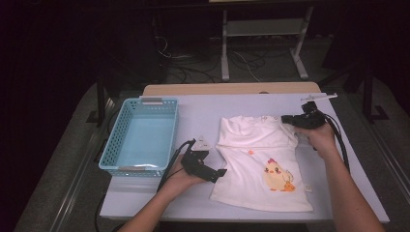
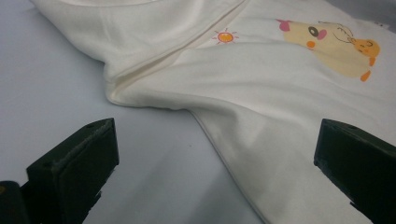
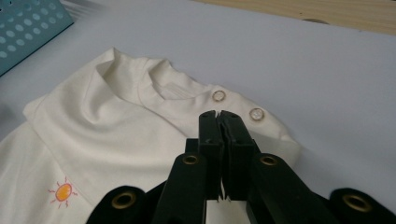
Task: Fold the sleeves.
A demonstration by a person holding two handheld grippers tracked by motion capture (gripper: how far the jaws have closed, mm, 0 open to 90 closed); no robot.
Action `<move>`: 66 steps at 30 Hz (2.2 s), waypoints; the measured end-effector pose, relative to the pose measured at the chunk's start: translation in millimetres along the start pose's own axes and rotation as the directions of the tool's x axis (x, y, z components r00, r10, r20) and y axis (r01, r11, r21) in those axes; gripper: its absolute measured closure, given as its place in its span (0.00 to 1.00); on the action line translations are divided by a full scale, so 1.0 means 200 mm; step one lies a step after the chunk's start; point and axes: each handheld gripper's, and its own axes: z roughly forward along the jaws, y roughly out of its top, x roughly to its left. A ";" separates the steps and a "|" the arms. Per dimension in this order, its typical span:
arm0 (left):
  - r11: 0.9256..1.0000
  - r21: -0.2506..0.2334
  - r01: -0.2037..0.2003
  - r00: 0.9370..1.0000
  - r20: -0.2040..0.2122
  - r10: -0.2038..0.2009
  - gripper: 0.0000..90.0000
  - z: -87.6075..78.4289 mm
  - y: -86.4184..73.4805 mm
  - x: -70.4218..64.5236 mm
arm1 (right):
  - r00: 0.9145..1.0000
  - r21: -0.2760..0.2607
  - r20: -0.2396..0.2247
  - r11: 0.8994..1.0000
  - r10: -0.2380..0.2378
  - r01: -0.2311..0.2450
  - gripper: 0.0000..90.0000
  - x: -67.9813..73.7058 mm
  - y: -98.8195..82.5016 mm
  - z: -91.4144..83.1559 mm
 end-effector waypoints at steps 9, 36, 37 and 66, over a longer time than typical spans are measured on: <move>1.000 0.003 -0.002 1.000 0.001 0.002 0.00 -0.01 0.00 -0.01 | 0.999 0.036 0.027 0.999 -0.025 0.024 0.78 0.04 0.00 0.09; 1.000 0.001 -0.009 1.000 0.005 0.009 0.00 -0.01 0.00 -0.02 | 0.988 0.054 0.153 0.998 0.008 -0.016 0.70 -0.17 -0.27 -0.32; 1.000 0.003 -0.010 1.000 0.005 0.010 0.00 -0.01 0.00 -0.01 | 0.988 0.052 0.154 0.998 0.016 -0.024 0.70 -0.18 -0.27 -0.32; 1.000 0.001 -0.007 1.000 0.004 0.007 0.00 -0.01 0.00 -0.01 | 0.999 -0.017 -0.015 0.999 0.033 -0.034 0.96 -0.15 -0.22 -0.36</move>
